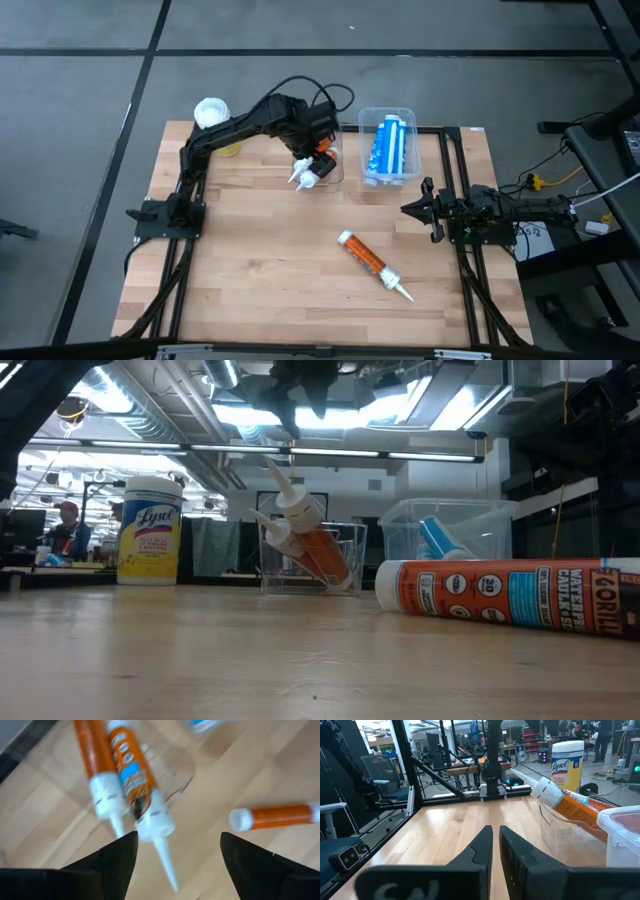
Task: Pick & place silicon tubes, Sealant and Lysol wipes
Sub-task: Put the left orange sealant into the left transparent bin, then put the orange sealant into the left transparent bin
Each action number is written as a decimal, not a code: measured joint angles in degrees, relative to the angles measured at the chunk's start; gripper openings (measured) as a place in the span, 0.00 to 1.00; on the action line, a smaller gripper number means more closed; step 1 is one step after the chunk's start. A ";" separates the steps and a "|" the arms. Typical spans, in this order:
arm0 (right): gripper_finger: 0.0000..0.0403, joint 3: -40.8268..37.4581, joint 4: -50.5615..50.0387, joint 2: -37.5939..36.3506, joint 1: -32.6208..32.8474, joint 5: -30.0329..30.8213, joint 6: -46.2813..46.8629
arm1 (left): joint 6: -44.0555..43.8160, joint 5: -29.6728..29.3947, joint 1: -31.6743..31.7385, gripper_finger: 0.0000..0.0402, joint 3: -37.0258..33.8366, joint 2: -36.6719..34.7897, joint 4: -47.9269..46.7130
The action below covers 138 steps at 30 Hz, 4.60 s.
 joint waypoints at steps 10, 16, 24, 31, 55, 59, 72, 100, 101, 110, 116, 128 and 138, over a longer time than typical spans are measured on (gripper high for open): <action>0.09 0.02 0.00 0.00 -0.02 0.01 0.04 | -8.34 -4.45 -3.18 0.69 -2.06 0.51 -0.86; 0.09 0.00 0.00 0.00 -0.02 0.01 0.04 | -10.59 -3.86 -3.02 0.69 -5.75 0.50 -0.79; 0.09 0.00 0.02 0.00 0.00 0.01 0.05 | -11.55 -1.72 -3.24 0.69 -10.23 0.52 -0.79; 0.09 -0.01 0.02 0.00 0.00 0.01 0.07 | -11.53 -0.83 -3.19 0.69 -10.36 0.52 -0.75; 0.09 0.01 0.04 0.00 -0.01 0.00 -0.02 | -9.43 2.71 -0.97 0.36 -10.38 3.23 -0.71; 0.09 0.02 0.04 0.00 -0.01 0.00 -0.07 | -9.47 1.23 -0.93 0.19 -10.38 3.21 -0.72; 0.09 -0.01 0.04 0.00 -0.02 0.01 -1.32 | -9.02 1.83 -0.60 0.00 -10.38 4.34 -0.75; 0.09 0.00 0.03 0.00 -0.02 -0.01 -1.64 | -7.46 -0.16 1.46 0.01 -10.34 6.84 6.00; 0.09 0.02 0.02 -0.02 -0.01 -0.01 -1.64 | -7.46 -0.20 1.50 0.00 -10.34 6.84 6.22; 0.09 0.00 0.02 0.00 0.00 -0.01 -1.64 | -7.46 -0.13 1.50 0.00 -10.34 6.84 7.80; 0.09 -0.01 0.02 -0.02 0.00 0.01 -1.64 | -7.46 -0.11 1.50 0.01 -8.96 6.84 7.80; 0.09 0.01 0.02 -0.02 -0.01 0.00 -1.63 | 1.14 1.79 -1.26 0.01 0.67 6.32 10.47; 0.09 0.01 0.02 -0.02 -0.01 -0.01 -1.40 | 7.25 1.77 -5.41 0.02 0.66 5.70 15.82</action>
